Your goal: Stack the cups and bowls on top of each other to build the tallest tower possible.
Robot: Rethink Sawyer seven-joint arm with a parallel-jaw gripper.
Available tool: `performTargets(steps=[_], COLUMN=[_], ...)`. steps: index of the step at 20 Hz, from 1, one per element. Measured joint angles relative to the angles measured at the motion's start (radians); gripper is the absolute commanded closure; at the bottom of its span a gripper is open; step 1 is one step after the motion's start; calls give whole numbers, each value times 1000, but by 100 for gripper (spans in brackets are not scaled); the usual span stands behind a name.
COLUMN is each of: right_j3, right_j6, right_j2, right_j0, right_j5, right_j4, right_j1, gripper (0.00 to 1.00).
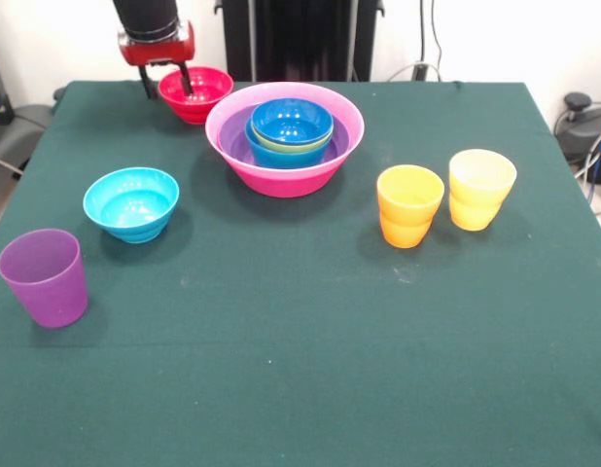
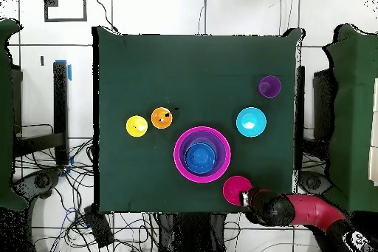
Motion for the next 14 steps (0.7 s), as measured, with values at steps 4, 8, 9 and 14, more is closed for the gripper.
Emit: performTargets(steps=[4,8,9,14], right_j3=[-11,-16,-16,-7], right_j6=[0,0,0,0], right_j2=[0,2,2,16], right_j0=[-3,-21,-26,-38], right_j5=[-6,-24,-26,-30], right_j4=[-12,-13,-12,-2], right_j1=[24,45,45,34], gripper=[0,0,0,100])
